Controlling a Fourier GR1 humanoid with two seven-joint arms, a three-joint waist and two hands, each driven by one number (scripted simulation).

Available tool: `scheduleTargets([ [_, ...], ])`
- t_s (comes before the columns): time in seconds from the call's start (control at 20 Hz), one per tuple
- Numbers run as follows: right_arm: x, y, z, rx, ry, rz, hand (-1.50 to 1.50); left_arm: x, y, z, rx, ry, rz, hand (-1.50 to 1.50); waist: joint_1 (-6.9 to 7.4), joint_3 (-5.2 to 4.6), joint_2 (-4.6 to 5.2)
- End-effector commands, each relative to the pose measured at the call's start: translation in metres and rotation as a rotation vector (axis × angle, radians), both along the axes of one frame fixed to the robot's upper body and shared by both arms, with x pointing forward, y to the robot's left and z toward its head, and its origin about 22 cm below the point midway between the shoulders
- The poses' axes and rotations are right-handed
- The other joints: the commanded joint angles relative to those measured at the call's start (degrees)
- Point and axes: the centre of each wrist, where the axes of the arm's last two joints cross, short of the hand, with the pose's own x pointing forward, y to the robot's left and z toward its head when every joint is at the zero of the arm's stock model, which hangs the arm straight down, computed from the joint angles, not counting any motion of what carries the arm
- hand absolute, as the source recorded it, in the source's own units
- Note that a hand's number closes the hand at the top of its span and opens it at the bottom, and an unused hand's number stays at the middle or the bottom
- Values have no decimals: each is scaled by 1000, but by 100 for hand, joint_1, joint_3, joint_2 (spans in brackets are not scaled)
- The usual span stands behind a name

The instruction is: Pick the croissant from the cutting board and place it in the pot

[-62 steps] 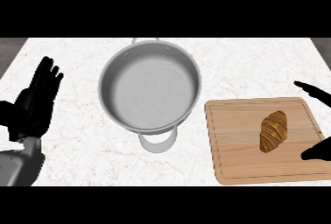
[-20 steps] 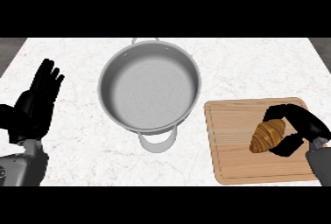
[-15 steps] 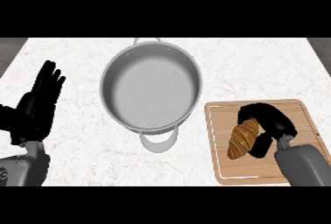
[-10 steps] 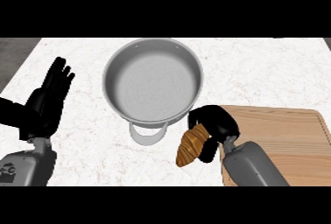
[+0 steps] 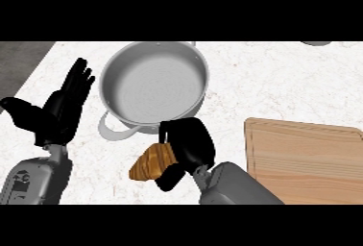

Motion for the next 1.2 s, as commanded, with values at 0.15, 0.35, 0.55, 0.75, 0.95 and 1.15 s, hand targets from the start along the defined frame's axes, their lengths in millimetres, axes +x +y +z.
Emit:
scheduleTargets([
  [0.15, -18, 32, 57, 230, -277, -205, 150, 3, -1, -1, -7, 19, 13, 0, -72, -3, -97],
  [0.35, -23, 51, 81, 273, -432, -310, 150, 3, 4, -2, 8, 18, 36, 0, -131, -17, -96],
  [0.55, -19, 63, 109, 307, -526, -412, 150, 6, 11, -2, 11, 21, 46, 0, -257, -20, -74],
  [0.75, -19, 70, 119, 314, -536, -476, 150, 5, 10, -6, 0, 27, 43, 0, -296, -16, -52],
  [0.95, -15, 73, 115, 361, -496, -503, 150, 11, 6, 6, -1, 6, 53, 0, -345, 0, 1],
  [1.15, -1, 74, 120, 368, -505, -558, 150, 12, 12, 6, 5, 4, 68, 0, -423, 2, 16],
])
